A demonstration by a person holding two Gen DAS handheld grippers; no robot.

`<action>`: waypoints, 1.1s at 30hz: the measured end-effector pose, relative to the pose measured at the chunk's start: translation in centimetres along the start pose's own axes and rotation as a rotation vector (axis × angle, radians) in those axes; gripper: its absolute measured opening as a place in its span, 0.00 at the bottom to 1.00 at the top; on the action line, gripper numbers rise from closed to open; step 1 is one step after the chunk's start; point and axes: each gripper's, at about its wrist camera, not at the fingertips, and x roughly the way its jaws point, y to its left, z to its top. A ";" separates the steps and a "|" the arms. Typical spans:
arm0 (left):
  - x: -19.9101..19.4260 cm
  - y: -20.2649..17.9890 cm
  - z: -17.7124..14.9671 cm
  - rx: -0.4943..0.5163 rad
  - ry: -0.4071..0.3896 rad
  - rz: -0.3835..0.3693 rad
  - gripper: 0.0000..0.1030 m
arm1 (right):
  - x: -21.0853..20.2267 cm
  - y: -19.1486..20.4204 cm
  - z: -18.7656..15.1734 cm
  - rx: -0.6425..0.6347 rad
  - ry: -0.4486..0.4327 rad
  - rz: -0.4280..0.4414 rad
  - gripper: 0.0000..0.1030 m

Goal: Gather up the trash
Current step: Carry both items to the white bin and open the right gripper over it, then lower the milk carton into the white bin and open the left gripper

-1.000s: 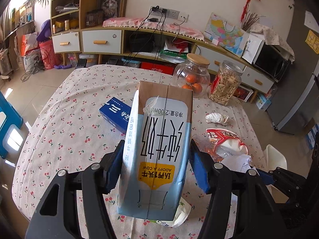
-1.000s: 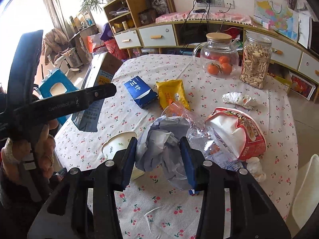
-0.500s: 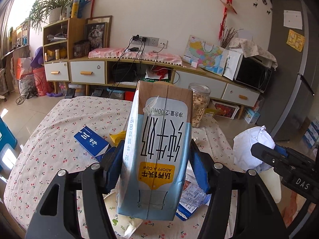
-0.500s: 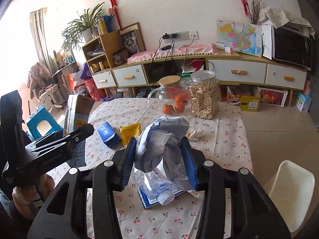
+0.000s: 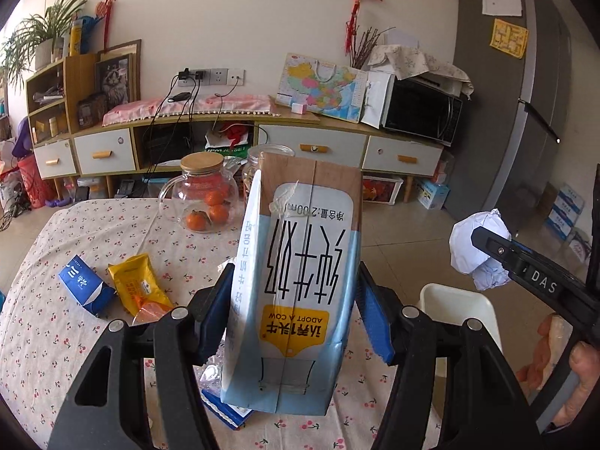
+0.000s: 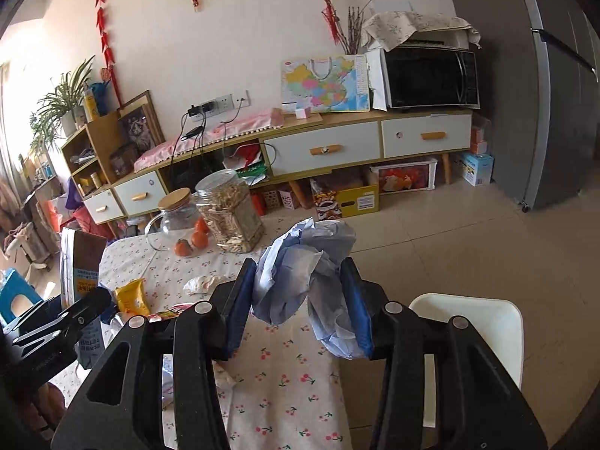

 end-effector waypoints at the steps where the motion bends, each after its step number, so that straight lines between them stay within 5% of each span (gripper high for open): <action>1: 0.3 -0.8 0.0 0.011 0.004 -0.009 0.59 | 0.3 -1.0 0.0 0.016 0.003 -0.031 0.43; 13: 5.3 -10.2 -0.4 0.116 0.082 -0.120 0.59 | 2.9 -11.8 -1.4 0.213 0.151 -0.402 0.45; 17: 7.4 -13.6 -1.2 0.139 0.124 -0.172 0.59 | 3.2 -14.7 -2.0 0.285 0.196 -0.459 0.50; 23: 10.4 -18.4 -2.5 0.166 0.197 -0.250 0.59 | -0.2 -17.9 -1.5 0.400 0.060 -0.564 0.87; 33: 14.1 -24.5 -3.9 0.153 0.311 -0.371 0.60 | -4.8 -22.6 -1.6 0.606 -0.081 -0.599 0.92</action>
